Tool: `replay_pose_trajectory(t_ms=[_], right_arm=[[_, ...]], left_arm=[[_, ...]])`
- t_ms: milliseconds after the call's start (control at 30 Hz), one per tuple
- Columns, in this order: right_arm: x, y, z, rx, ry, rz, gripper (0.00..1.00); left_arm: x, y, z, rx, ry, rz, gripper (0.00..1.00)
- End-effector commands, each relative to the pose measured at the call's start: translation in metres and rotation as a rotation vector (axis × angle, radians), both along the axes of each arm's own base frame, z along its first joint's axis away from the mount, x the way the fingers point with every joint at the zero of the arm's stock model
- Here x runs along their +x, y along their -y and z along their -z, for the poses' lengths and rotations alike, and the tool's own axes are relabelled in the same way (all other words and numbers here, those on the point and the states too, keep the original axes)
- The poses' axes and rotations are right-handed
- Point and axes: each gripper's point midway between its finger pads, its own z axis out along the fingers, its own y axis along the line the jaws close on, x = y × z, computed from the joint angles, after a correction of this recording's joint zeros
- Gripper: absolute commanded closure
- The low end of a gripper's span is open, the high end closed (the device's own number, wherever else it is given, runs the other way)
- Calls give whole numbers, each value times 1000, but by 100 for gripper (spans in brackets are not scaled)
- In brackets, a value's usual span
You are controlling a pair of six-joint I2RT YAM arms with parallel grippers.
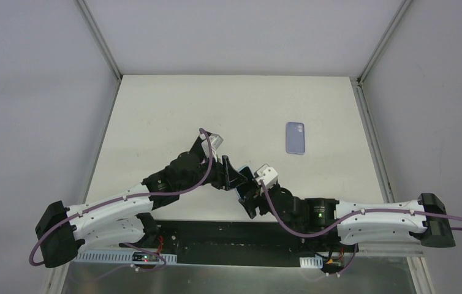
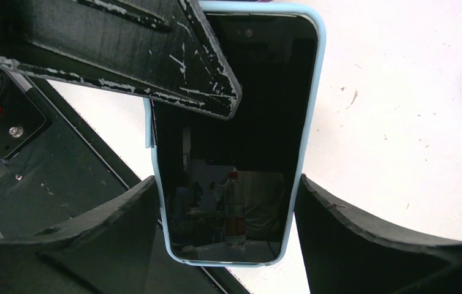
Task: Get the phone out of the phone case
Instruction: Pick up the phone at the center of the board.
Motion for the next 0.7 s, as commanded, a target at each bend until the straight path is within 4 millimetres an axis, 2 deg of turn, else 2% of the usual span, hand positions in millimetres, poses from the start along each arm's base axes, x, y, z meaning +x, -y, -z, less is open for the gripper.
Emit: replay_pose_trajectory(t_ms=[0,267,467,667], right_arm=[[2,-15,-43,172,2,21,100],[1,-15,-44,180,-7,22,100],[0,-16,-43,187,-17,20,100],[0,-16,-44,192,-21,20,100]], left_arm=[[4,8,-29,-58,81,4,48],[3,11,-34,-67,94,14,62],[2,12,-34,-66,95,14,51],[2,12,-34,-65,102,9,56]])
